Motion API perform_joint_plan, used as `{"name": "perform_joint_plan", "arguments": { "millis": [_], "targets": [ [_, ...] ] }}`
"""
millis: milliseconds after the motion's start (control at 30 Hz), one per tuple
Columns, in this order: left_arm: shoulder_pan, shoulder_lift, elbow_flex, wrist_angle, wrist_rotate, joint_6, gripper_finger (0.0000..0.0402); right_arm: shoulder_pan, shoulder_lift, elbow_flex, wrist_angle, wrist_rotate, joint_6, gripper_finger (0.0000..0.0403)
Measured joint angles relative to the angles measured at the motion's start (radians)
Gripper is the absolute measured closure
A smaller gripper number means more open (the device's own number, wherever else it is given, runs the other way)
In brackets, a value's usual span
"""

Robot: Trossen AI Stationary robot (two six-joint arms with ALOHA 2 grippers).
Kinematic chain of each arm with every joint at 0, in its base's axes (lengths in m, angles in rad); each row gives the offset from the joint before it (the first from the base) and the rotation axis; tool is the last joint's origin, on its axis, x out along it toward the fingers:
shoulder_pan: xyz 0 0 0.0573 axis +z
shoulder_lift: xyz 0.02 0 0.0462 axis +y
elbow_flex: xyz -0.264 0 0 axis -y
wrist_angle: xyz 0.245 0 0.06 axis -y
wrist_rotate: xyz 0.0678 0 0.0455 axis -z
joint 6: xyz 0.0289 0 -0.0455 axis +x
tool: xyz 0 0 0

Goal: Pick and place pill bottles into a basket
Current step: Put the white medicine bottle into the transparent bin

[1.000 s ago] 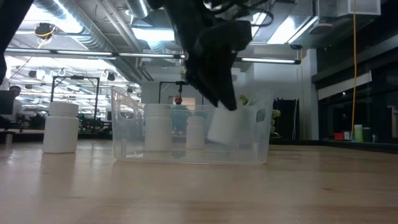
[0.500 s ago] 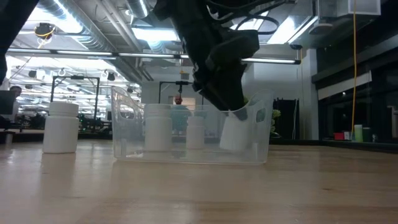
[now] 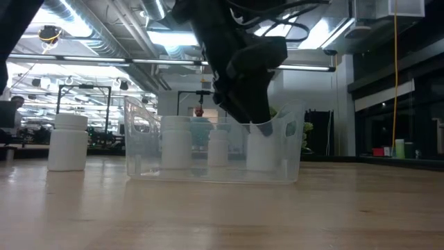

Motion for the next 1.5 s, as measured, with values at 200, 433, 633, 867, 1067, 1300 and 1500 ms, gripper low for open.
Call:
{"name": "perform_joint_plan", "arguments": {
  "millis": [200,433,633,867,1067,1300,1500],
  "targets": [
    [0.019,-0.021,0.0,-0.024,0.018,-0.008,0.0154,0.0,0.0,0.0,0.0,0.0,0.002,0.0101],
    [0.031,-0.086,0.04,-0.04,0.067,0.039,0.014,0.0,0.0,0.0,0.0,0.0,-0.008,0.0101],
    [0.045,-0.154,0.051,-0.046,0.013,0.029,0.0142,0.0,0.0,0.0,0.0,-0.019,-0.049,0.0101],
    [0.06,-0.251,0.052,-0.053,-0.178,0.022,0.0142,0.0,0.001,-0.004,0.015,-0.021,-0.053,0.0101],
    [0.067,-0.361,0.053,-0.004,-0.269,0.022,0.0142,-0.002,0.003,-0.077,0.16,-0.02,-0.13,0.0101],
    [0.072,-0.47,0.053,0.021,-0.372,0.024,0.0142,-0.075,0.108,-0.187,0.515,-0.111,-0.303,0.0101],
    [0.072,-0.509,0.053,0.019,-0.424,0.111,0.0142,-0.292,0.28,-0.205,0.692,-0.411,-0.191,0.0101]
  ]
}}
